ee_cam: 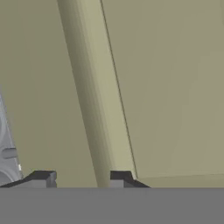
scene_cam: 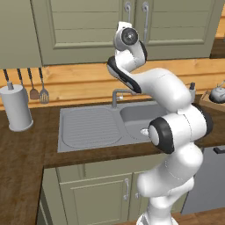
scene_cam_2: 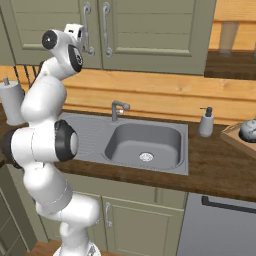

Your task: Pick the kettle from the counter and place it on the tray. Then pick the mug from the cabinet and place it on the tray. Then close the cabinet doors.

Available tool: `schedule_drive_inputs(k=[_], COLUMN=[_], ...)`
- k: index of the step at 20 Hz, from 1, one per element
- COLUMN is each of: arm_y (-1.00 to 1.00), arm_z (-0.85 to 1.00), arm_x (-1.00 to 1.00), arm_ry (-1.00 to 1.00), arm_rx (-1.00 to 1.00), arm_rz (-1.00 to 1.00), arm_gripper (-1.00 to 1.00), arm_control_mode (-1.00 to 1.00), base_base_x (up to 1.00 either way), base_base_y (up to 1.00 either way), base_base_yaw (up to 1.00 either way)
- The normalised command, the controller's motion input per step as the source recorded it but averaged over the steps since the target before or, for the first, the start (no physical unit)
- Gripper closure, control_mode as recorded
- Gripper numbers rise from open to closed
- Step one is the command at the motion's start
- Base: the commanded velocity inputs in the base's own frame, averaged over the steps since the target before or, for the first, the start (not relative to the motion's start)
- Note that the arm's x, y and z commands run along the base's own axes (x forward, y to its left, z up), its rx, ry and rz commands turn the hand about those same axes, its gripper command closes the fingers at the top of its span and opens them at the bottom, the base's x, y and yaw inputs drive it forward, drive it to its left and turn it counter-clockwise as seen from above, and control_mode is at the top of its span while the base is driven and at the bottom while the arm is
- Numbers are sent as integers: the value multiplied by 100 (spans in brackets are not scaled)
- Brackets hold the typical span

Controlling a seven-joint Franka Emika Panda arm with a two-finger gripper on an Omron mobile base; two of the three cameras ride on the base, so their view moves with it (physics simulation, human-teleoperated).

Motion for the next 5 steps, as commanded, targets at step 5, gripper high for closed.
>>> schedule_drive_inputs(k=[5], arm_y=[-5], arm_z=[-47], arm_x=[52], arm_ry=[0], arm_rx=[0], arm_rz=[0], arm_gripper=[-100], arm_control_mode=[-100], base_base_x=[0], base_base_y=[0], base_base_yaw=[0])
